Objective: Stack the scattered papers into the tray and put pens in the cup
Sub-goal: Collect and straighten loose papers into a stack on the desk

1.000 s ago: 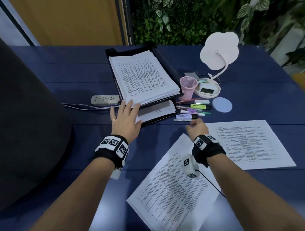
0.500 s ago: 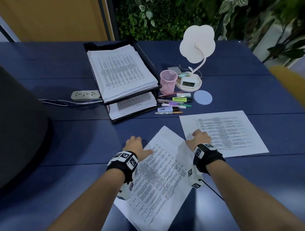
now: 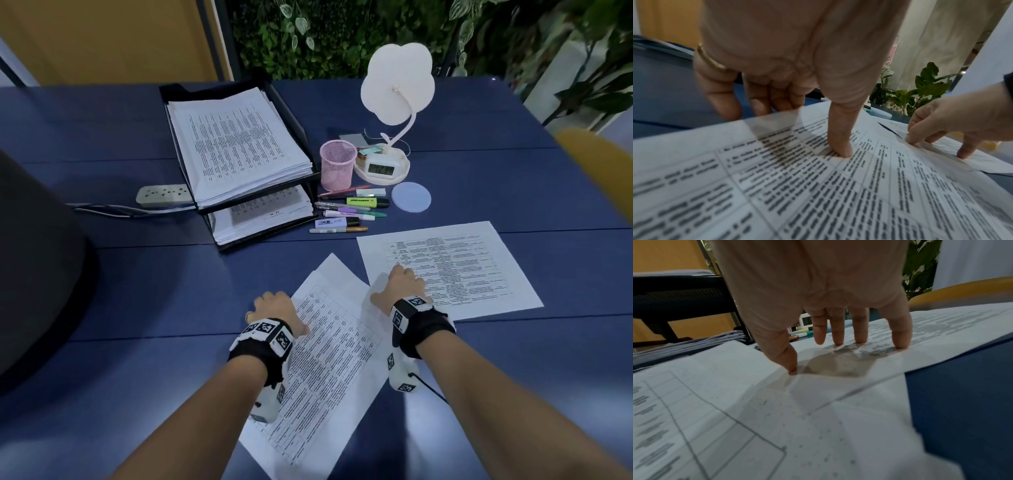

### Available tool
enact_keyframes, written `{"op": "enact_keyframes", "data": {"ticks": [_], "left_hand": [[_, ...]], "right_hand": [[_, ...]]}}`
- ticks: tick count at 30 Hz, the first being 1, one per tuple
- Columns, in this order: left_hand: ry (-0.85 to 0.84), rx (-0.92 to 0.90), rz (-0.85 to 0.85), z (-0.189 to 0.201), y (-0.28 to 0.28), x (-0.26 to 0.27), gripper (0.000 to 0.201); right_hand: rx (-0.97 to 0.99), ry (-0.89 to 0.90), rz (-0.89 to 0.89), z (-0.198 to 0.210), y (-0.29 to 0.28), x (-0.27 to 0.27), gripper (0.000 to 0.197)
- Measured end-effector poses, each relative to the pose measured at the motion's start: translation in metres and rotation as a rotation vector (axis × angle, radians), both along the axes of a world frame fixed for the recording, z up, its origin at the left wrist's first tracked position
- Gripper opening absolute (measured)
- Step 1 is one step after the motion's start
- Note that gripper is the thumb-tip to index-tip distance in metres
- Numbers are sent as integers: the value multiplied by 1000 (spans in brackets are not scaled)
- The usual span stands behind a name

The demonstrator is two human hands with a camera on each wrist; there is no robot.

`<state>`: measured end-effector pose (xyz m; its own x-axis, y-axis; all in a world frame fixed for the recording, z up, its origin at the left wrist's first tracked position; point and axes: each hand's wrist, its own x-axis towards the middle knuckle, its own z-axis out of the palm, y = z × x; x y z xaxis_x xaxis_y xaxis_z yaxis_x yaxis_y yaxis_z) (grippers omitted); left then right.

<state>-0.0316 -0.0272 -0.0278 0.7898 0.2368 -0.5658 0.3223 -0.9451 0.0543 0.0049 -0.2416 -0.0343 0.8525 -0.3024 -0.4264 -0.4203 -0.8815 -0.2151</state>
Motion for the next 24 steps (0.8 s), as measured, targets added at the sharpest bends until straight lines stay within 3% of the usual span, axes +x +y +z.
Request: {"op": "enact_keyframes", "data": {"ticks": [5, 9, 11, 15, 17, 22, 24], "left_hand": [[-13, -170, 88, -8, 1, -6, 77], [20, -301, 120, -9, 9, -6, 72], [21, -331, 123, -9, 20, -4, 60], [-33, -386, 255, -10, 46, 0, 53], [-52, -392, 300, -11, 57, 3, 54], [-87, -451, 419, -7, 73, 13, 46], [-105, -527, 544, -6, 76, 16, 60]], "right_hand": [[-6, 3, 30, -1, 2, -4, 62], [-124, 142, 112, 3, 5, -1, 48], [-48, 98, 63, 3, 1, 2, 39], [185, -175, 22, 13, 4, 3, 5], [304, -233, 97, 20, 17, -1, 11], [505, -57, 327, 20, 56, -27, 12], [507, -1, 411, 18, 67, -37, 7]]}}
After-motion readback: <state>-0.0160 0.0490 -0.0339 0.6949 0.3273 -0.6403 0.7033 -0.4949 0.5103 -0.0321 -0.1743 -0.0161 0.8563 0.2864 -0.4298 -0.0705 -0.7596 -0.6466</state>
